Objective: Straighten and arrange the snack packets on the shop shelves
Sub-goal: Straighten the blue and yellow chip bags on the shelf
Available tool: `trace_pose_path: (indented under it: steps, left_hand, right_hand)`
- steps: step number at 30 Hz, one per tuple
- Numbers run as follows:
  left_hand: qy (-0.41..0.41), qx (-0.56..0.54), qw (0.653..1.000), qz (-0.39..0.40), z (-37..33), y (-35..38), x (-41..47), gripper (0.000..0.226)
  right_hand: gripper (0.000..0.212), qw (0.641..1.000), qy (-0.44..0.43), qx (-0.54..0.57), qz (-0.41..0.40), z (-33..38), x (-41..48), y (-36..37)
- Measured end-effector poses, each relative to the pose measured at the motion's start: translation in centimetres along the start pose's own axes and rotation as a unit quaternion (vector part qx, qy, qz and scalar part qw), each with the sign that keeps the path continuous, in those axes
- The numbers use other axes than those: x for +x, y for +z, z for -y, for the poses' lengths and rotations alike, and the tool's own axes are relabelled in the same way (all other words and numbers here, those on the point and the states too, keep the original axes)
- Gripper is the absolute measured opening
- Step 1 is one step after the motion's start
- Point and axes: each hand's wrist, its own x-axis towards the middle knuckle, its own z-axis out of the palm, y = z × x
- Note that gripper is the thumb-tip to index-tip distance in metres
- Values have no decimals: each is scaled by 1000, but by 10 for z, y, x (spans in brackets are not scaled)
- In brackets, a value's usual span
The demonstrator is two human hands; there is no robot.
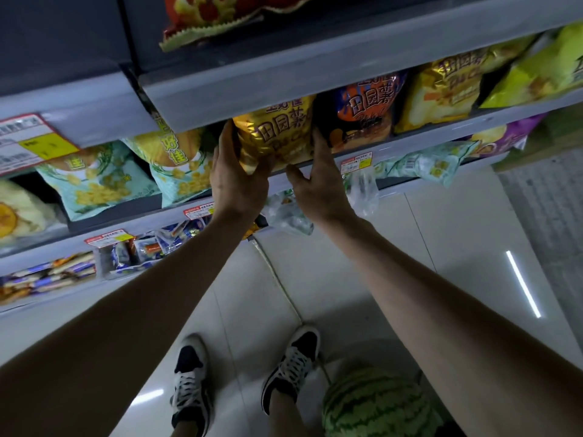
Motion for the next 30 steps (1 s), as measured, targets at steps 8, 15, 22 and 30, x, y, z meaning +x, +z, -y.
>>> trace_pose_path:
  steps: [8,15,22,30]
  left_hand:
    - [-49,64,996,34,-6,-5,2,65]
    - [-25,103,991,86,-23,-22,-36,66]
    - [44,226,961,155,-34,-34,-51,69]
    - [73,215,955,192,-65,-16,-49,69]
  right_hand:
    - [78,994,27,-61,86,5,-2,-19]
    - [67,986,34,-123,110,0,-22,-35]
    - [54,957,-12,-281,67,-3,-33,-68]
    - [55,928,44,-369,5,-18,-32,-122]
